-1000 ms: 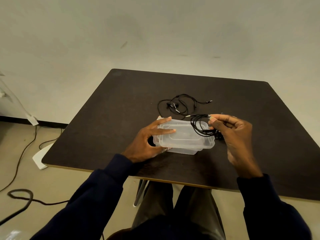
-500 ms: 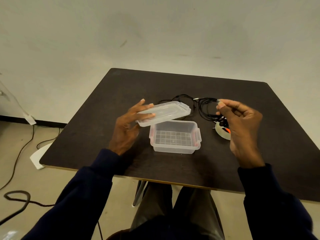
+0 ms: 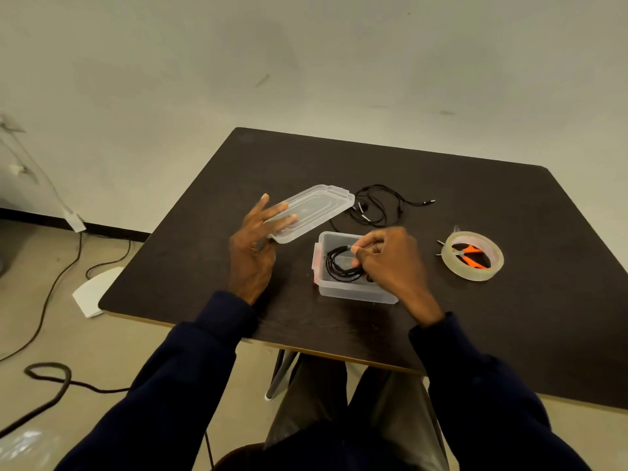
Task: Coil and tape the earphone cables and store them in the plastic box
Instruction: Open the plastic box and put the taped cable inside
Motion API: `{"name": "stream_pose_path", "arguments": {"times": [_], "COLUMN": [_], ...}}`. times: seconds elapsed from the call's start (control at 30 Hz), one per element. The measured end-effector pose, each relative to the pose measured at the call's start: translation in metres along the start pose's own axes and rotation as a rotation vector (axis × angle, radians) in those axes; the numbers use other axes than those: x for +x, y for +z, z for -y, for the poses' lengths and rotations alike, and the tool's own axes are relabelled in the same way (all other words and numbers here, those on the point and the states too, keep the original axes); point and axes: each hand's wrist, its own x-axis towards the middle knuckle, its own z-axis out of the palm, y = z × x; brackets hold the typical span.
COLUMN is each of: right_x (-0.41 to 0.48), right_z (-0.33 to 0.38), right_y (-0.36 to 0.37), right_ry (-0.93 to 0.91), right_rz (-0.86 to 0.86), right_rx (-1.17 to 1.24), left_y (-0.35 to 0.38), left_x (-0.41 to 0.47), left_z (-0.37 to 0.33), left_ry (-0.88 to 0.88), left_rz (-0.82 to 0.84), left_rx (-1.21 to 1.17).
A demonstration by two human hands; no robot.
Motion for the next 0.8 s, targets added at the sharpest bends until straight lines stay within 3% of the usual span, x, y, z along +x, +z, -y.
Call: {"name": "stream_pose_path", "arguments": {"times": [0.2, 0.47, 0.63, 0.8], "right_x": [-0.001, 0.021, 0.027, 0.010], "right_z": [0.004, 0.015, 0.022, 0.013], "right_y": [-0.013, -0.020, -0.015, 0.013], "right_ry": [0.051, -0.085, -0.099, -0.102], "right_rz": [0.092, 0.359, 0.335, 0.109], "right_rx": [0.163, -0.121, -0.193, -0.348], "left_y": [0.002, 0.001, 0.002, 0.002], "left_x": [0.000, 0.001, 0.001, 0.000], "left_z": [0.006, 0.004, 0.003, 0.004], "left_ry": [0.017, 0.028, 0.036, 0.029], "left_rz": [-0.002, -0.006, -0.003, -0.006], "left_rx": [0.003, 0.020, 0.037, 0.077]}}
